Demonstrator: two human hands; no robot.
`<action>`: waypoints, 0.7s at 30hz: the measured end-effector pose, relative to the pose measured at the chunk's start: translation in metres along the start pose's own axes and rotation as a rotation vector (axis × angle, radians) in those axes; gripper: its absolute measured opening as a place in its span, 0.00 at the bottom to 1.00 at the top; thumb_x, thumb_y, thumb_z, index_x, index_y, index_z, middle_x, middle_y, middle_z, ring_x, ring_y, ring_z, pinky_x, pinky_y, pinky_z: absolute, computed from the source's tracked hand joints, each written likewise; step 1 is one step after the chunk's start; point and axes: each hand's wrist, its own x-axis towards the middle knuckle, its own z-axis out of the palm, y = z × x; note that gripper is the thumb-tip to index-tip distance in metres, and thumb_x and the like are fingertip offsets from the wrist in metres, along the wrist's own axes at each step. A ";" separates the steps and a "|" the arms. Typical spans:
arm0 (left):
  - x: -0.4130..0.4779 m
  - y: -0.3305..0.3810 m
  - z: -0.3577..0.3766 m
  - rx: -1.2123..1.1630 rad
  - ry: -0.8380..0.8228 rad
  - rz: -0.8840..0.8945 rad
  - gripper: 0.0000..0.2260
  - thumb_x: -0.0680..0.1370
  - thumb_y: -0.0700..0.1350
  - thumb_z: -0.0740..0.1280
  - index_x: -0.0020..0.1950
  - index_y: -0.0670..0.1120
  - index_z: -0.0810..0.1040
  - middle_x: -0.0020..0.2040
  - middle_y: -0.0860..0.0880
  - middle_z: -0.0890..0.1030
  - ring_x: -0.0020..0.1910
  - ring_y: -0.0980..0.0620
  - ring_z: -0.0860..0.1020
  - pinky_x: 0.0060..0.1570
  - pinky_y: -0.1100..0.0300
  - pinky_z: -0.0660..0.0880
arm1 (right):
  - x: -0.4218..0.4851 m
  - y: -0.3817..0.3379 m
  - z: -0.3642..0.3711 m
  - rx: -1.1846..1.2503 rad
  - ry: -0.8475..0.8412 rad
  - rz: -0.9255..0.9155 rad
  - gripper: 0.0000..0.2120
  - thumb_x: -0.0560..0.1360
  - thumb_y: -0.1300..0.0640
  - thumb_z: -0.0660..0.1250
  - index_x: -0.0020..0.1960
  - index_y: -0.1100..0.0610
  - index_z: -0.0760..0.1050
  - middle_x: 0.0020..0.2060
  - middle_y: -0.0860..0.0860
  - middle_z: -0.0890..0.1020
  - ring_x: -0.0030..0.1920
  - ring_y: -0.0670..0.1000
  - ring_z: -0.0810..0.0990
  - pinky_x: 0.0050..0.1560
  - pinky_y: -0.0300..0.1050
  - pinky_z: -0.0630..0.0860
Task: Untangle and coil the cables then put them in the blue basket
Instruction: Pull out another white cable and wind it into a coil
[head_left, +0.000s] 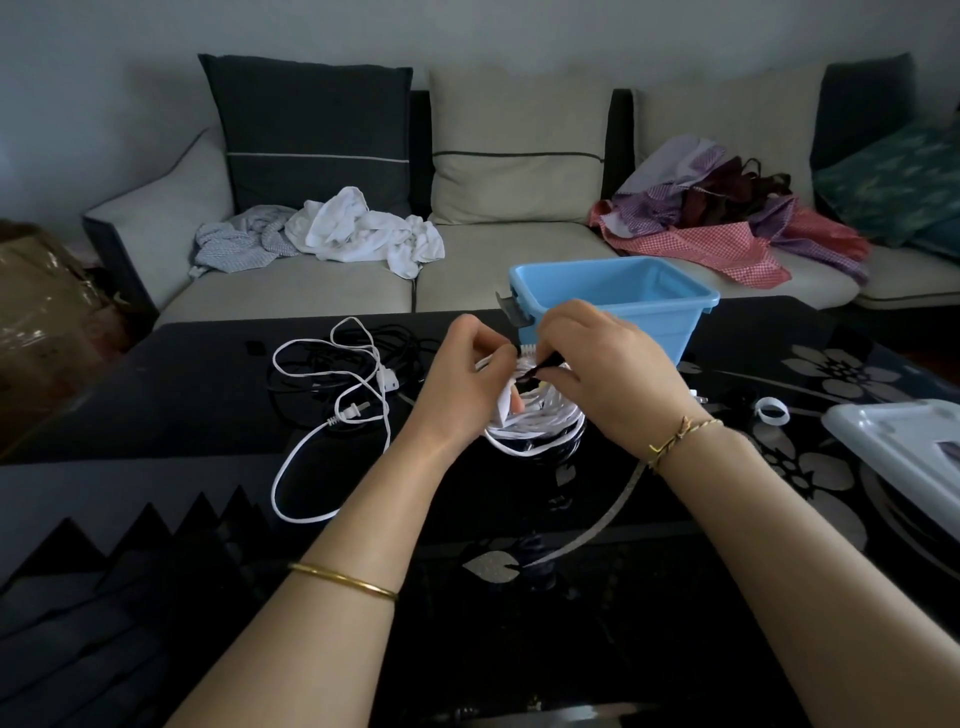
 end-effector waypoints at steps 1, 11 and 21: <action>0.000 0.000 -0.001 -0.002 0.000 0.004 0.02 0.79 0.35 0.59 0.47 0.40 0.68 0.37 0.26 0.75 0.24 0.53 0.75 0.26 0.66 0.70 | 0.000 0.001 -0.001 -0.021 0.012 -0.016 0.04 0.70 0.60 0.71 0.44 0.59 0.77 0.48 0.55 0.78 0.48 0.59 0.76 0.47 0.51 0.72; -0.001 0.002 0.002 0.046 -0.056 0.065 0.05 0.80 0.38 0.62 0.46 0.39 0.68 0.36 0.36 0.77 0.25 0.54 0.76 0.24 0.66 0.68 | 0.004 -0.006 -0.010 -0.177 0.089 -0.170 0.03 0.62 0.59 0.72 0.34 0.55 0.78 0.32 0.51 0.77 0.36 0.56 0.77 0.37 0.45 0.69; -0.003 0.001 0.002 0.024 -0.161 0.101 0.06 0.78 0.32 0.61 0.42 0.40 0.70 0.32 0.51 0.76 0.26 0.58 0.75 0.29 0.71 0.69 | 0.008 0.006 -0.022 0.417 -0.120 0.102 0.07 0.69 0.63 0.72 0.40 0.52 0.76 0.36 0.46 0.79 0.41 0.48 0.79 0.47 0.43 0.74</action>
